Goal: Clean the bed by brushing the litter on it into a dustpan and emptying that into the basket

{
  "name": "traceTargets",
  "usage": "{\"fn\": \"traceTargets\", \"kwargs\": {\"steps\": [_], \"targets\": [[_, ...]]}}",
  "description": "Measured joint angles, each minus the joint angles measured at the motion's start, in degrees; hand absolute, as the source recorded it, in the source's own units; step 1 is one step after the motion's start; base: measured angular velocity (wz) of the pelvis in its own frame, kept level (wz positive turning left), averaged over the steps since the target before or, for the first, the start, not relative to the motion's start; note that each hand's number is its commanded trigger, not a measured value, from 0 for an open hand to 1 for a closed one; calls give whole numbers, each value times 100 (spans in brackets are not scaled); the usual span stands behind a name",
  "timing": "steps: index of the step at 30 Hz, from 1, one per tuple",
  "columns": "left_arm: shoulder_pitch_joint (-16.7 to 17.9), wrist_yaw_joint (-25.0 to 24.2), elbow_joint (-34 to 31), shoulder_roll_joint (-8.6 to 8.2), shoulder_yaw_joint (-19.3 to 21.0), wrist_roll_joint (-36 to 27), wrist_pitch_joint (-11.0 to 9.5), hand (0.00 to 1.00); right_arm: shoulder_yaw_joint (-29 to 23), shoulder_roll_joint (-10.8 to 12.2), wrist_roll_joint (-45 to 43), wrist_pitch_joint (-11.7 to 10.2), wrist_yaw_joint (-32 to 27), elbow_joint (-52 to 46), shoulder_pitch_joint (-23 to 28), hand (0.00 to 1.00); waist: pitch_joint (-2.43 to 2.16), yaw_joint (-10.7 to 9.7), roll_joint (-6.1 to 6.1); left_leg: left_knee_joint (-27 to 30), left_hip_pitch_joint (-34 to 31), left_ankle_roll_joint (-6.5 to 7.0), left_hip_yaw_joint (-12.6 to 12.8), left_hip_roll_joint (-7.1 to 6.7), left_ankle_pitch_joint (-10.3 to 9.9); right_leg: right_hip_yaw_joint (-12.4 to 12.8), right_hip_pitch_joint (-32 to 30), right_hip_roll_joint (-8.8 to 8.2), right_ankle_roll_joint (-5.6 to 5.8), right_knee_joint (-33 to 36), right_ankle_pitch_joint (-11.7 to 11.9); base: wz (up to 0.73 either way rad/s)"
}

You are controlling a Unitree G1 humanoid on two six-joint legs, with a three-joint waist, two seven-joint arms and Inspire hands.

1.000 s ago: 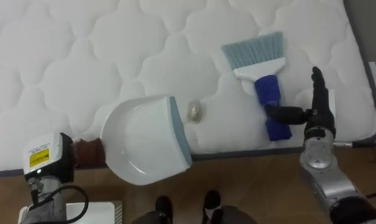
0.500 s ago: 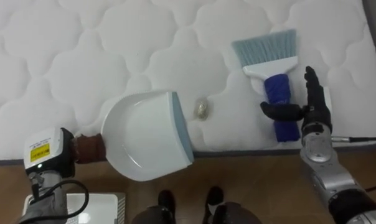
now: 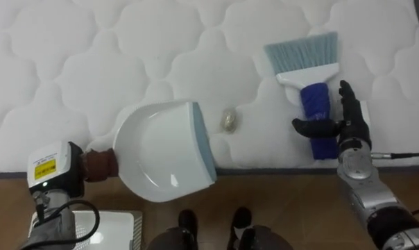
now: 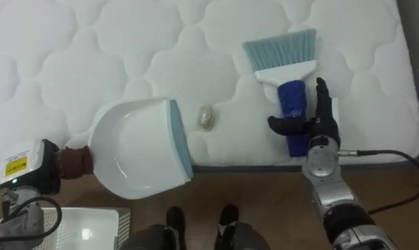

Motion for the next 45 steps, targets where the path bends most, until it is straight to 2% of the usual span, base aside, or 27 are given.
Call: {"fn": "traceTargets", "kwargs": {"steps": [6,10,15,16,17,21,23,26,29,36,45], "targets": [[-4,-6,-223,-39,1,69,77,100,98,-17,-146,-68,-4,609,-225,0,34,103,55,69,-19,1,-33,3,-1,-32,7,-10,0,52,0,1],[-46,-19,-272,-48,-99,62,159,100,209,-131,-352,-67,67,924,-300,0,30,88,106,74,-102,-1,-147,-1,-2,-168,25,-23,-8,-3,-4,16],[3,-141,-271,-49,-109,14,209,100,211,-181,-420,-46,198,1079,-310,0,29,120,105,84,-92,1,-152,-1,0,-191,67,-29,-6,-1,-5,6],[15,-145,-272,-50,-110,10,210,100,211,-181,-443,-20,201,1089,-328,56,29,119,106,84,-84,1,-160,1,0,-208,89,-28,-4,-1,-6,5],[16,-145,-273,-50,-110,12,210,100,210,-182,-481,17,200,1094,-325,100,28,119,107,91,-80,1,-171,3,0,-225,109,-28,0,-1,-9,5],[16,-144,-277,-49,-110,17,211,100,210,-225,-615,67,151,1098,-326,100,23,118,117,136,-93,2,-178,3,0,-250,115,-36,5,-1,-12,2],[19,-144,-287,-49,-115,18,213,100,203,-342,-682,84,124,1116,-323,100,15,112,137,173,-112,3,-196,6,-1,-282,117,-42,7,4,-13,5],[22,-146,-338,-52,-121,23,264,100,203,-638,-841,231,133,1182,-419,100,19,114,188,194,-119,3,-214,12,-1,-319,128,-48,7,23,-13,4],[28,-146,-378,-52,-121,23,330,100,193,-737,-857,325,106,1217,-455,100,17,113,239,192,-123,3,-220,17,-1,-335,128,-49,1,36,-17,4],[25,-147,-373,-51,-123,23,376,100,204,-703,-1362,552,147,1323,-483,100,14,97,253,196,-122,3,-198,7,1,-301,113,-55,-1,47,-25,-1],[-32,-147,-369,-50,-224,8,423,100,216,-660,-1406,568,188,1489,-436,100,22,77,219,296,-165,7,-212,1,2,-300,113,-69,5,42,-30,0]]}}
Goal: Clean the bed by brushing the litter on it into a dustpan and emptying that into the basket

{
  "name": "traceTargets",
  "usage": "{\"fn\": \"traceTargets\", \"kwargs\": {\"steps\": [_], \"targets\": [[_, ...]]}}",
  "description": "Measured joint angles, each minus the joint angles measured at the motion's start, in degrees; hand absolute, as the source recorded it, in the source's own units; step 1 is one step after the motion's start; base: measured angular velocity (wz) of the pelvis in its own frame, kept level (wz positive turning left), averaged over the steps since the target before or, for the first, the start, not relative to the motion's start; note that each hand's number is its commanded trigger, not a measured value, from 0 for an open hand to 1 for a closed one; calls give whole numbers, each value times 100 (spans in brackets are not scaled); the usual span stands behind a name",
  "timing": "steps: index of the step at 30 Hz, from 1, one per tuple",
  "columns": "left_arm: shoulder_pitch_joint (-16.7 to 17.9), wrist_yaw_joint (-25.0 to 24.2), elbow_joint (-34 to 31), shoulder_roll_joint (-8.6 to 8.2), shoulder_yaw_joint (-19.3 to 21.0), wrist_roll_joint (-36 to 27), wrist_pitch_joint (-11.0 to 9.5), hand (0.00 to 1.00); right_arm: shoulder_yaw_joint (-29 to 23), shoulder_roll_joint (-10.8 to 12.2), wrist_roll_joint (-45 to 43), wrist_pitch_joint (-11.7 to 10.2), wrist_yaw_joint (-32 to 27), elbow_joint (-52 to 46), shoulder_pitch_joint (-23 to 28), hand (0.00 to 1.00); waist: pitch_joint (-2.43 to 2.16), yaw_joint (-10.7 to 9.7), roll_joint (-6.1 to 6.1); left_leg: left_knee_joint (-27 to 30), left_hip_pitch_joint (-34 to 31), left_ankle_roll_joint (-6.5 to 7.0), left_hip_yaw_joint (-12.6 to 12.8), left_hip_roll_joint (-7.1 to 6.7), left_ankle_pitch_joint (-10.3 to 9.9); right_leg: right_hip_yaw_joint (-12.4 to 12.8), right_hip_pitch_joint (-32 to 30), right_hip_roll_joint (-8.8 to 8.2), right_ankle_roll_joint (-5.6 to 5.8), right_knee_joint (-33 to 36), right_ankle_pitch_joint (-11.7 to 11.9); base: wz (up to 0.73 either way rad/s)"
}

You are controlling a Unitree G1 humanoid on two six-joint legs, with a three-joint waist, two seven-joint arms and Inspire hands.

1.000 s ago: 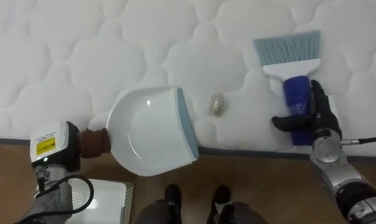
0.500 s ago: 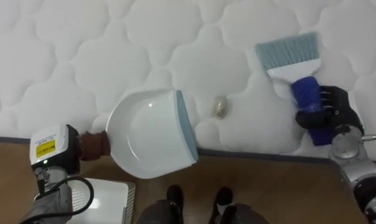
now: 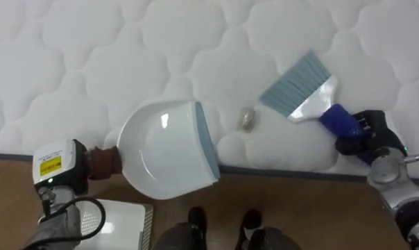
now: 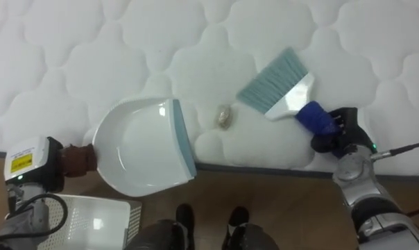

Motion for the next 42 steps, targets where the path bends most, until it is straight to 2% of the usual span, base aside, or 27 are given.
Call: {"fn": "traceTargets", "kwargs": {"steps": [6,9,14,16,21,24,26,29,34,42], "targets": [[-61,0,0,7,-7,-8,-3,100,8,8,2,114,11,169,1,100,2,-9,-81,102,-80,8,16,-11,1,26,-69,-31,15,76,-25,0],[-111,2,1,38,-9,18,10,100,84,2,-63,127,28,177,2,100,2,-1,-184,125,-108,34,54,-37,12,114,-172,-56,18,192,-36,-5],[-138,-5,-4,42,-2,154,84,100,71,-2,-327,257,74,233,-1,100,5,-42,-251,186,-95,49,42,-85,3,116,-186,-135,21,340,-98,4],[-208,-52,-7,48,-22,167,175,100,126,-30,-562,334,93,257,-49,100,10,-42,-303,154,-97,81,64,-84,-17,136,-219,-144,17,379,-107,0],[-291,-68,-43,216,-87,274,188,100,207,-285,-1458,480,210,299,-119,100,1,-28,-485,181,-94,84,76,-57,-21,129,-212,-133,3,407,-99,0],[-366,-65,-42,308,-86,451,208,100,212,-530,-2147,519,213,298,-132,100,5,15,-614,235,-102,90,111,-12,-29,126,-201,-110,-6,404,-92,-5],[-457,-50,-57,473,-93,573,233,100,280,-680,-2589,690,228,297,-297,100,29,19,-736,251,-118,84,140,33,-37,114,-209,-81,-36,371,-70,-10],[-517,-45,-162,632,-101,751,280,100,367,-782,-3032,833,229,293,-462,100,21,15,-840,311,-137,73,144,88,-59,118,-198,-27,-53,343,-50,-6],[-589,-46,-189,657,-134,849,394,100,522,-849,-3562,989,246,262,-746,100,21,21,-843,358,-157,74,162,117,-75,120,-209,-10,-58,349,-40,-2],[-629,-52,-190,657,-130,971,529,100,701,-868,-4559,1105,249,168,-1135,100,22,35,-882,225,-62,68,219,125,-74,147,-163,13,-67,250,11,-2]]}}
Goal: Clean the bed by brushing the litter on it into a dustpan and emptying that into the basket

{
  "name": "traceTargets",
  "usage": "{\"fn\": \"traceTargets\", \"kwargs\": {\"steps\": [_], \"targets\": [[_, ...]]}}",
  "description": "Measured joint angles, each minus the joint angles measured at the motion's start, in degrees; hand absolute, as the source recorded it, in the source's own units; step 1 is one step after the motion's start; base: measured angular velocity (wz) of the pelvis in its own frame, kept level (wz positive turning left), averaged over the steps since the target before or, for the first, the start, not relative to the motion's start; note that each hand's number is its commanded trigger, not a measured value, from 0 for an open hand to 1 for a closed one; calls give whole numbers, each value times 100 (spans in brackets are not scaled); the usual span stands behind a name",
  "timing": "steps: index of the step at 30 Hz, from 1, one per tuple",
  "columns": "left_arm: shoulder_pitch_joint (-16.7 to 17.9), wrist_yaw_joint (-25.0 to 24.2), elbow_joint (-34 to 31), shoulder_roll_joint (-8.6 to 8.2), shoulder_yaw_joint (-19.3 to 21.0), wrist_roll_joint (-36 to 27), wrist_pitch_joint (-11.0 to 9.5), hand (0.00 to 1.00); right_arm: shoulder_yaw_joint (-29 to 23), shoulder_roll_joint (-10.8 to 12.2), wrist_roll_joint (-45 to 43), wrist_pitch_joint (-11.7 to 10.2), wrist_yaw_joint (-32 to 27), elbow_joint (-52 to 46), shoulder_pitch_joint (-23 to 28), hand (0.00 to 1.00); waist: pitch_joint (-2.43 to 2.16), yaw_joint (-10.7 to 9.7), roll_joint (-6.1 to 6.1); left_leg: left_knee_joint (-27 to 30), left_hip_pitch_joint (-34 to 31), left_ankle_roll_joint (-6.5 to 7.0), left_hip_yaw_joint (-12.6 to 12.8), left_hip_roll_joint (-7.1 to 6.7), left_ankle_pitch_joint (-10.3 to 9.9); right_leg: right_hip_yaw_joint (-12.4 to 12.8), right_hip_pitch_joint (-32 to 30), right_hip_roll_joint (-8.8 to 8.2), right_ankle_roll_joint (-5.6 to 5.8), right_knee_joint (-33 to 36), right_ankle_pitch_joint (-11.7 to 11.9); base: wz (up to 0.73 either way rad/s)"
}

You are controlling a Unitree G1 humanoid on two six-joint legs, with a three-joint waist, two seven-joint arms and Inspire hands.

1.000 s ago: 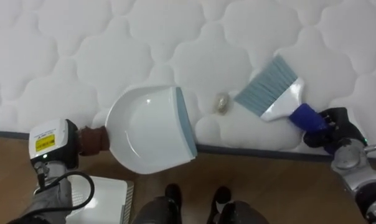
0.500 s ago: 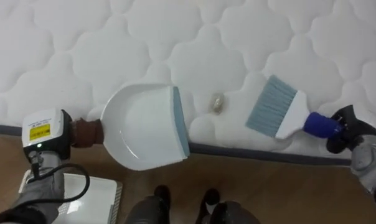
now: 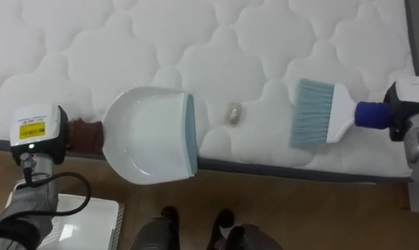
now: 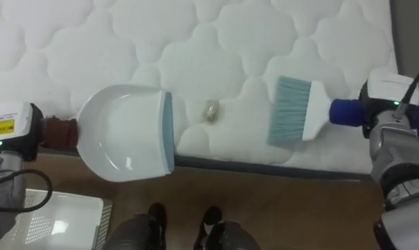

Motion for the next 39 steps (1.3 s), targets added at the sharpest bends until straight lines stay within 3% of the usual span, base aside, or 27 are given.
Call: {"fn": "traceTargets", "kwargs": {"steps": [3,11,17,22,28,34,39], "targets": [[1,-29,10,5,5,5,69,100,241,2,-230,58,20,-199,-1,100,20,27,-44,-139,128,-17,12,23,13,24,129,79,6,-204,106,-10],[3,-30,16,41,28,4,95,100,287,2,-636,110,68,-500,-6,100,42,60,-201,-233,205,-19,14,66,14,-6,275,156,52,-398,195,-1],[0,-27,-41,43,41,27,106,100,305,11,-1167,146,73,-1177,164,100,44,42,-193,-213,191,-22,-27,86,12,-96,350,182,59,-517,201,4],[-13,-34,-188,39,37,90,105,100,315,27,-1596,170,112,-1519,344,100,66,43,-88,-319,159,-29,-151,104,8,-271,462,251,79,-801,321,9],[-12,-177,-269,29,35,46,109,100,319,28,-1850,329,341,-1734,528,100,54,60,2,-293,173,-25,-163,98,13,-353,530,248,85,-884,330,0],[-11,-441,-291,-53,31,36,242,100,423,28,-2042,513,749,-1915,743,100,40,37,155,-356,260,-33,-143,90,18,-360,586,243,88,-896,328,-1],[-20,-604,-314,-246,49,-9,387,100,475,42,-2032,559,938,-1760,872,100,40,69,264,-338,258,-41,-156,93,23,-338,583,255,89,-874,327,0]]}}
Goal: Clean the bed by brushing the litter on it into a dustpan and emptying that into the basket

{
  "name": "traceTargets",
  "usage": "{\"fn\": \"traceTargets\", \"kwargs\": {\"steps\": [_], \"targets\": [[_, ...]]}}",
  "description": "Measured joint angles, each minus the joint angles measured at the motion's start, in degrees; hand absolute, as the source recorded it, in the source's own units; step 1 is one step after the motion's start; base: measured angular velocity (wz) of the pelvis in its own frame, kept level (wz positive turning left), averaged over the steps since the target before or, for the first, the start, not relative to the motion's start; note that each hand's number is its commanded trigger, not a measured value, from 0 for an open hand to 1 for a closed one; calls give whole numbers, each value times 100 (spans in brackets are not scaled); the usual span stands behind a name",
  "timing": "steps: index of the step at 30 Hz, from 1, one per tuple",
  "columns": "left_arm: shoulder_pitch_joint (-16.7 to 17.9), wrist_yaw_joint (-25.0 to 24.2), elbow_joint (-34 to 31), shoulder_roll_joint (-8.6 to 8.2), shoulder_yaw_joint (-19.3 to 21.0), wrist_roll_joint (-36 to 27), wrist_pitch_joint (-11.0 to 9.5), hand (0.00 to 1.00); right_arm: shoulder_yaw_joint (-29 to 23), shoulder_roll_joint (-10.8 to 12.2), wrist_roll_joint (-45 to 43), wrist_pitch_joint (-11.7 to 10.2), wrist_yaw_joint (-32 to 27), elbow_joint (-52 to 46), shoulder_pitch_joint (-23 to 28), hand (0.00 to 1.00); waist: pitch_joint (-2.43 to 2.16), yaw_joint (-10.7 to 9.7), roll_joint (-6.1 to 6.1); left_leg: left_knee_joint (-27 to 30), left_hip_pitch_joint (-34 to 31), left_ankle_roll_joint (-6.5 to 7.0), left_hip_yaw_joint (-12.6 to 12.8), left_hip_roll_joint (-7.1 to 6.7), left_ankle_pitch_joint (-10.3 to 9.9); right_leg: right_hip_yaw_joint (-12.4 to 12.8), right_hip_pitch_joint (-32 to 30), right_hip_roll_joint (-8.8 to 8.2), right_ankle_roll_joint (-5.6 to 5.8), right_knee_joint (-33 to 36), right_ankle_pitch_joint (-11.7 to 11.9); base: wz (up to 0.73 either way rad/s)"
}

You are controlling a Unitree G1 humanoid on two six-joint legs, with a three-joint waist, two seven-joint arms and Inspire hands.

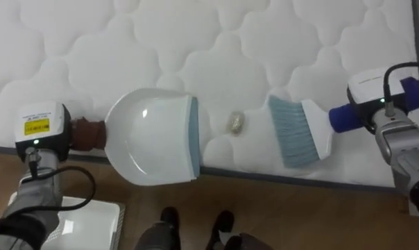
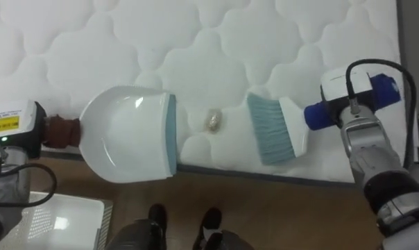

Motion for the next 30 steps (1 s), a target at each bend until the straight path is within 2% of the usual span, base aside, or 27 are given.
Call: {"fn": "traceTargets", "kwargs": {"steps": [2,10,15,20,24,30], "targets": [[-43,-56,0,-44,-21,-64,-4,100,171,5,32,1,17,211,-2,100,-1,38,34,-14,-9,-1,-12,0,-1,-7,-2,-4,-1,22,0,0],[-112,-55,1,-141,-22,-64,-7,100,301,13,38,3,10,545,-19,100,2,129,39,-1,-45,0,-45,-9,-2,-20,-15,-9,-3,28,0,1],[-124,-38,0,-146,-22,-65,-15,100,364,14,148,4,-156,680,-26,100,9,135,54,17,-87,0,-71,0,-2,-69,-17,-3,-3,11,0,2],[-189,-38,7,-204,-35,-69,-5,100,388,158,239,120,-540,986,-67,100,47,135,125,20,-102,2,-63,-10,-3,-60,-49,-19,-2,30,0,-1],[-212,-37,38,-216,-24,-67,1,100,385,234,200,210,-658,988,-127,100,47,124,138,-74,-80,0,10,-17,-2,7,-129,-32,-9,84,4,-7],[-216,-38,52,-240,-22,-66,150,100,360,398,215,338,-749,983,-128,100,46,94,138,-205,-13,-62,18,-35,56,28,-139,-24,-17,77,6,0]]}}
